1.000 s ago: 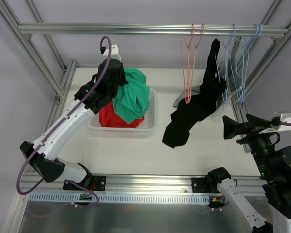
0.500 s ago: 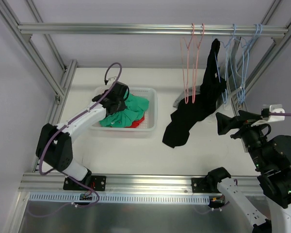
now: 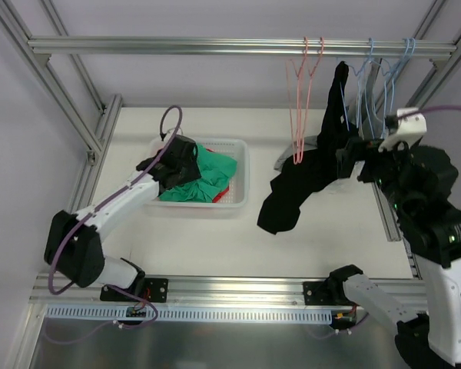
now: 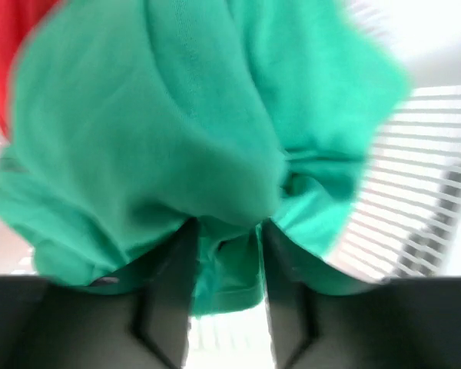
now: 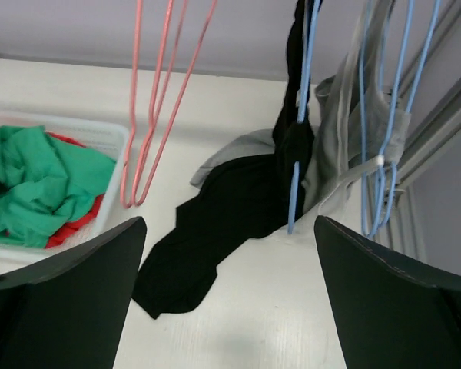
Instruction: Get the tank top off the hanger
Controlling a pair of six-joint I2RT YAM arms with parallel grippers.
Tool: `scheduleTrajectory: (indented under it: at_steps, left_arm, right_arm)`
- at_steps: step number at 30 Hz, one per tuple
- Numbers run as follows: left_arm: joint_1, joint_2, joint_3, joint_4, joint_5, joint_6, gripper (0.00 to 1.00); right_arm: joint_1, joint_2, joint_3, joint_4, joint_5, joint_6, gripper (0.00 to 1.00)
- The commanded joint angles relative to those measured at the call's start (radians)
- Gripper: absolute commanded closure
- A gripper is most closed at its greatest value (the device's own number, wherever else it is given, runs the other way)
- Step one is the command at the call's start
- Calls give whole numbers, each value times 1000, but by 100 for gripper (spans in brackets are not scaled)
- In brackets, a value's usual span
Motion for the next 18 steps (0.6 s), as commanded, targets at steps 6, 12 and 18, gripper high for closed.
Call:
scheduleTrajectory:
  at_steps: [6,12,18]
  left_arm:
    - [-2,-415,18,-45,107,69,1]
    - [-10,-687,-47,-75,207,78,1]
    - [-10,-870,-175,-80,303,124,1]
  right_arm:
    - [-189,374,364,-98,-30,-106,14]
    - [-260,595,568,-121,-97,-123,25]
    - [-308,762,678,-140,-106,-119,40]
